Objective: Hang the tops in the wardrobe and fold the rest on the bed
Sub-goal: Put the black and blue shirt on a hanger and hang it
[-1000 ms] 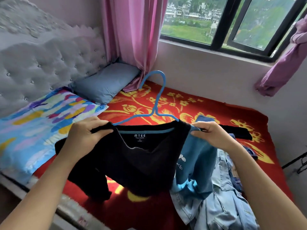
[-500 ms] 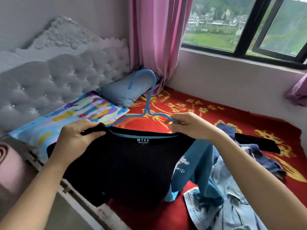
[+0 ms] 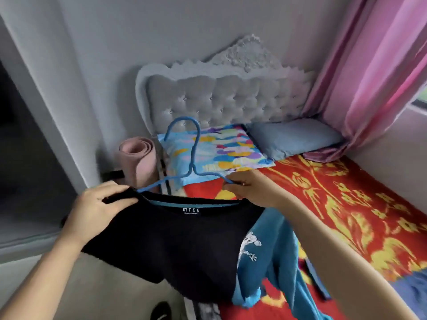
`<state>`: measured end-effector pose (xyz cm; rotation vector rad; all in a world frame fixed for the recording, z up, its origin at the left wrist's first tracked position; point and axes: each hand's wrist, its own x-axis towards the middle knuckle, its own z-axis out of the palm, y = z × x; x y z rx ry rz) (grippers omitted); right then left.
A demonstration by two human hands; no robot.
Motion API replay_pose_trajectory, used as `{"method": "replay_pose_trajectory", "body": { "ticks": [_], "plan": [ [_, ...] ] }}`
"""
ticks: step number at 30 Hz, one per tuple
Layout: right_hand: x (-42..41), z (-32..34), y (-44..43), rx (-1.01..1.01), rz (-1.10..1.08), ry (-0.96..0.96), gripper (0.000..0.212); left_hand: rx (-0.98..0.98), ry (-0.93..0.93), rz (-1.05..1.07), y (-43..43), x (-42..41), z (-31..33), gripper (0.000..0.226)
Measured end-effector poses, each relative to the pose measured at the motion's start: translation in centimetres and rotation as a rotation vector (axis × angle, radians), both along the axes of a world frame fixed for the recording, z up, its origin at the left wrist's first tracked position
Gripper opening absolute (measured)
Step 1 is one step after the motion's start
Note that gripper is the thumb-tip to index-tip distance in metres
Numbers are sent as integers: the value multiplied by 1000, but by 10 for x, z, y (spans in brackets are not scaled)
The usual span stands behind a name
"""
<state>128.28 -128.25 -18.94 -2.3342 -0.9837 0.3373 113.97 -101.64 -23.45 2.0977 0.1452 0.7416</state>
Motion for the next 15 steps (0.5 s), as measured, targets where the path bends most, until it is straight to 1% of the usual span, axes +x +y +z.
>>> {"method": "replay_pose_trajectory", "body": {
  "ticks": [2,3,4,6,7,8,10,12,14,15],
  "plan": [
    [-1,3,28,2,57,3,24,62,23,54,22,-19,1,83],
    [-2,6,41,-6,97,6,25,97,8,83,34,-28,1,78],
    [-5,10,57,-17,140,11,28,124,-25,110,45,-42,4,67],
    [-10,15,85,-34,208,21,29,145,-87,149,62,-65,12,32],
    [-11,17,91,-38,222,34,25,135,-99,165,69,-69,13,24],
    [-13,20,105,-34,251,39,23,136,-111,193,80,-76,14,21],
    [-15,23,135,-24,305,42,25,158,-134,234,102,-88,17,20],
    [-18,28,169,-10,351,26,26,184,-124,274,127,-101,25,25],
    [-22,33,204,11,396,16,27,224,-104,351,155,-111,30,47],
    [-23,33,220,24,403,13,27,237,-89,400,170,-117,31,53]
  ]
}}
